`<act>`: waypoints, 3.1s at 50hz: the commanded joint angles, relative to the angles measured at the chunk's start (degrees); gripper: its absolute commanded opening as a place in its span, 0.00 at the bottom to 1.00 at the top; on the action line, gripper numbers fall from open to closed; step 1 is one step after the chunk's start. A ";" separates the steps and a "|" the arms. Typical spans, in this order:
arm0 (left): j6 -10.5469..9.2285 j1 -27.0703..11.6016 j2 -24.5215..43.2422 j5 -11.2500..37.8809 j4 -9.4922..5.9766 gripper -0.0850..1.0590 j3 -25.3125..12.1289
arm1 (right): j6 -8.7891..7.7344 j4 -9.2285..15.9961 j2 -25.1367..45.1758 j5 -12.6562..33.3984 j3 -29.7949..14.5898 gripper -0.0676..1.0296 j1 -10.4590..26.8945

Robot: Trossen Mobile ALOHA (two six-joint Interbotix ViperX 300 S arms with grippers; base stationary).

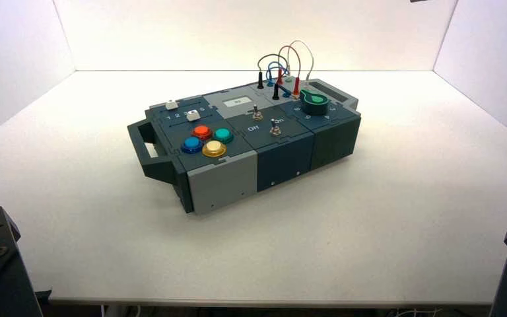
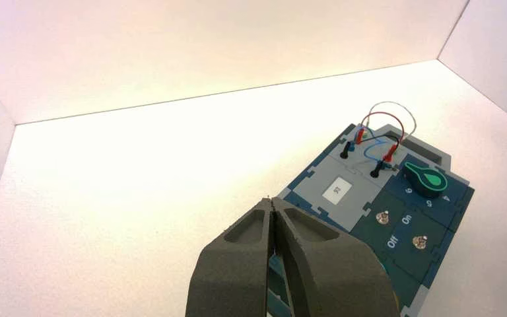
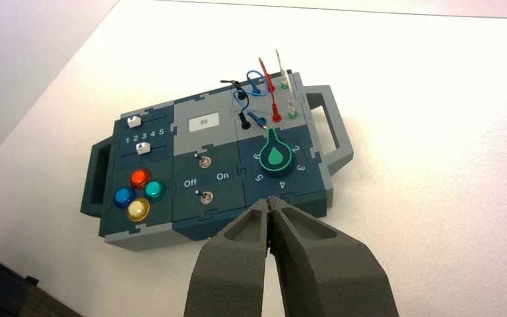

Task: Move the top slider to position 3.

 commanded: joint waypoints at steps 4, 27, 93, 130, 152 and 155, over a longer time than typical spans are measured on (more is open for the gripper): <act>0.09 0.26 0.44 -0.26 0.18 0.05 -1.05 | 0.00 0.26 0.18 -0.44 -0.70 0.04 0.26; 0.26 0.26 2.37 -0.26 0.18 0.05 -1.14 | -0.09 0.79 0.26 -0.26 -0.62 0.04 0.26; 2.64 -6.06 68.38 1.49 0.18 0.05 -26.19 | -0.09 0.97 -1.67 -0.53 -0.53 0.04 0.26; 3.87 -6.06 62.14 4.57 0.70 0.05 -24.17 | -0.09 0.97 -1.67 -0.62 -0.53 0.04 0.18; 4.66 -6.06 62.67 4.48 0.97 0.05 -23.73 | -0.09 0.97 -1.67 -0.53 -0.44 0.04 0.18; 4.92 -6.06 62.67 4.48 0.97 0.05 -23.73 | -0.09 0.97 -1.67 -0.62 -0.53 0.04 0.09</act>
